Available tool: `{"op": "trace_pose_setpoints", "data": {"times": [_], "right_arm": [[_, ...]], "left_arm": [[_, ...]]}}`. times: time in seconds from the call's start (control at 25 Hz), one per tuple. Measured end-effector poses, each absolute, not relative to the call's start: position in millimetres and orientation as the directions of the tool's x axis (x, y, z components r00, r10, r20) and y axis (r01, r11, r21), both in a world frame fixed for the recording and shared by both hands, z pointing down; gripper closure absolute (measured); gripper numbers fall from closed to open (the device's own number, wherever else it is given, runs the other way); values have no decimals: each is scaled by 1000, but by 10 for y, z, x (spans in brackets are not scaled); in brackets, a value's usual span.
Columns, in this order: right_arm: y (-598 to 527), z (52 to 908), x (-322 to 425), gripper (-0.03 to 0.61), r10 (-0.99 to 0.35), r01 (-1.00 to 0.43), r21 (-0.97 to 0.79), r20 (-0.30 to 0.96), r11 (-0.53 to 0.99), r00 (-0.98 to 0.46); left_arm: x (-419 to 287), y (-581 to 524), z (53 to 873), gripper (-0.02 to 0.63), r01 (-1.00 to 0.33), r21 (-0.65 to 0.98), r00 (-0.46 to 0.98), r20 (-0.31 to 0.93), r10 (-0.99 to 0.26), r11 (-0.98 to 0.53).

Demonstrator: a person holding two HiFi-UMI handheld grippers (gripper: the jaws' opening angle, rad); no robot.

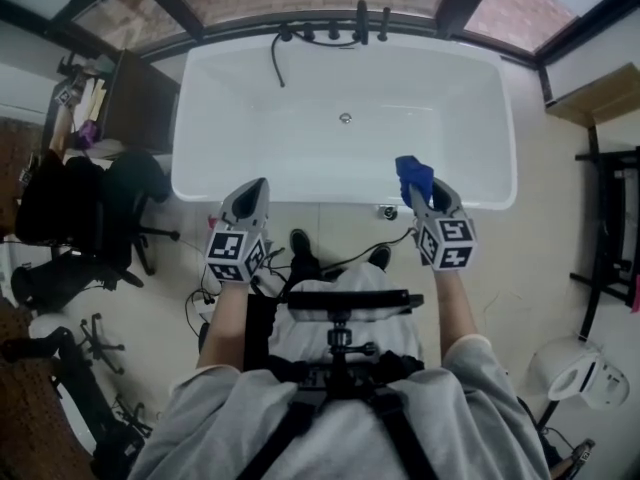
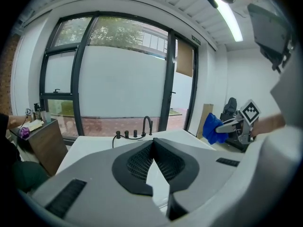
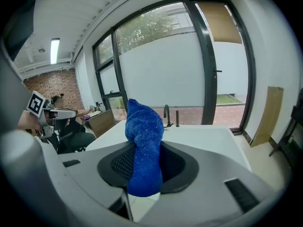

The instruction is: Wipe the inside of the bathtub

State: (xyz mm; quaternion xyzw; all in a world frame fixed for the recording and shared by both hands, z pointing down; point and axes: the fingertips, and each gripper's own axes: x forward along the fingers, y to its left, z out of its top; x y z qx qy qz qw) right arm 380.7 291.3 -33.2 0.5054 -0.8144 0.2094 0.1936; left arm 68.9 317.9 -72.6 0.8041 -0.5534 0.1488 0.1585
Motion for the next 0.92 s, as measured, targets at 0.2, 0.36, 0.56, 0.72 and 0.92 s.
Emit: {"op": "trace_pose_setpoints", "data": {"times": [0.2,0.36,0.56,0.72,0.92], "right_arm": [[2984,-332,3864,457,-750,-911,-160,524,380,-404],[3046,-351,3870,457,-752,-912,-160,521,377,-402],[3095,-353,3867,457,-755,-913,-161,518,376,-402],[3110,-330,3863,457,-756,-915,-158,521,371,-396],[3153,-329,3933,457,-759,-918,-159,522,363,-390]], "left_arm": [[692,3141,-798,611,-934,105,352,413,-840,-341],[732,3182,-806,611,-931,95,360,415,-836,-353],[750,3258,-772,611,-929,97,363,418,-833,-356],[706,3298,-752,611,-932,101,358,419,-834,-349],[742,3371,-742,611,-932,104,356,425,-832,-346]]}}
